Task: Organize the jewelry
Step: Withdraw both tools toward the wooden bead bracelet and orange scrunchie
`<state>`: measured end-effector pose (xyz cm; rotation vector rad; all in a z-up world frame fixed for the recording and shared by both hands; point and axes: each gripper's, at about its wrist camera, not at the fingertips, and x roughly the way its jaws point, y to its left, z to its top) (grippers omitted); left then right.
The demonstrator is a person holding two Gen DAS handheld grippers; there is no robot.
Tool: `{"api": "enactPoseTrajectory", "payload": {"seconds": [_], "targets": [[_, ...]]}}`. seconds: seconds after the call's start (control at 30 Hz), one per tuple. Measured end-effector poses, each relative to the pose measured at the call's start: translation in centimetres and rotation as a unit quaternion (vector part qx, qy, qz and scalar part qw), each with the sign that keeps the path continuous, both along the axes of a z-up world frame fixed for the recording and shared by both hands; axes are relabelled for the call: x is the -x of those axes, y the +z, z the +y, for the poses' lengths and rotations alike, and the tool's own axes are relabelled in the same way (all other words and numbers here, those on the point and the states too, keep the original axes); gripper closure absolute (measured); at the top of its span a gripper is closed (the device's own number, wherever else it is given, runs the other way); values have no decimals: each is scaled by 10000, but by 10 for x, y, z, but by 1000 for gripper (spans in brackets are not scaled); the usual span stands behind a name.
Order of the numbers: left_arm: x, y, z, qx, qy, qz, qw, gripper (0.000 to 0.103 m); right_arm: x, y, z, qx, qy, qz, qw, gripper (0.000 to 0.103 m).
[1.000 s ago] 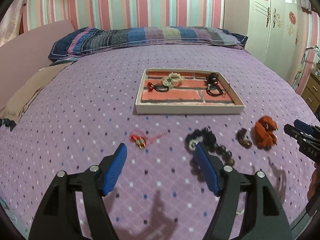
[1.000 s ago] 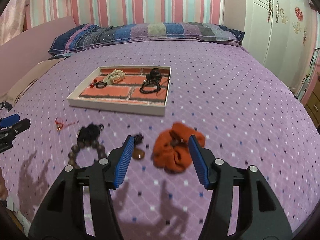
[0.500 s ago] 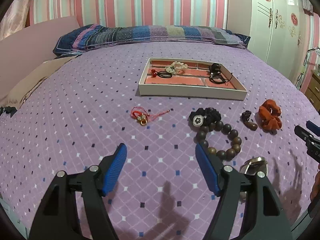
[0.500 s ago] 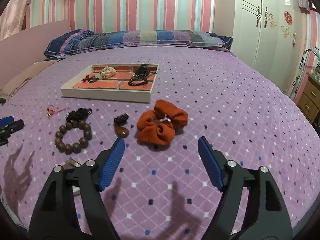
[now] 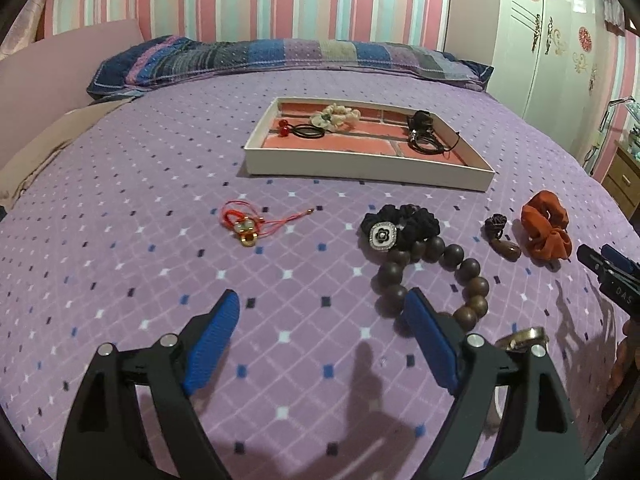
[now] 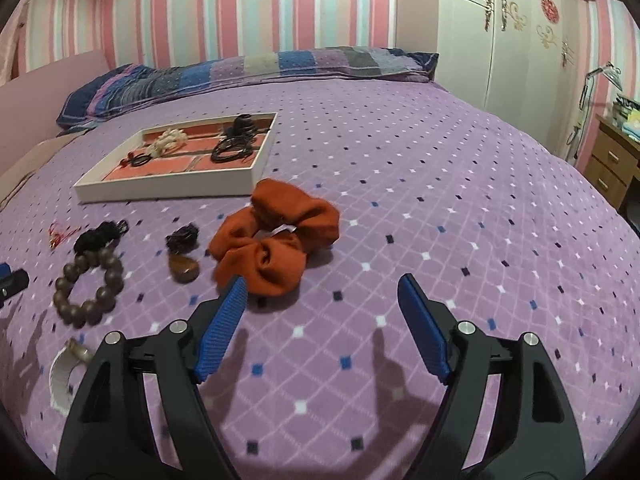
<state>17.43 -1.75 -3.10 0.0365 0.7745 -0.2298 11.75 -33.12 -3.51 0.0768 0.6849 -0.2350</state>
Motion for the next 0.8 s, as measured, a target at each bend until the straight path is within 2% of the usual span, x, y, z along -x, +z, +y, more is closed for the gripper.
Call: {"api": "enactPoseTrajectory", "payload": {"seconds": [0.33,0.5,0.8], "targets": [[-22,-12,-18,-53,-160,135,9998,20,-18,-2,0,-38,49,-63,10000,26],[-27,-16,-23,-38,-233,222,9995,20,-21,-5,10,200,150,-39,9997,26],[-42,-23,-35,-113,-347,362,9987,20,-34,-7,-4,18,-12,-20,10000,26]]}}
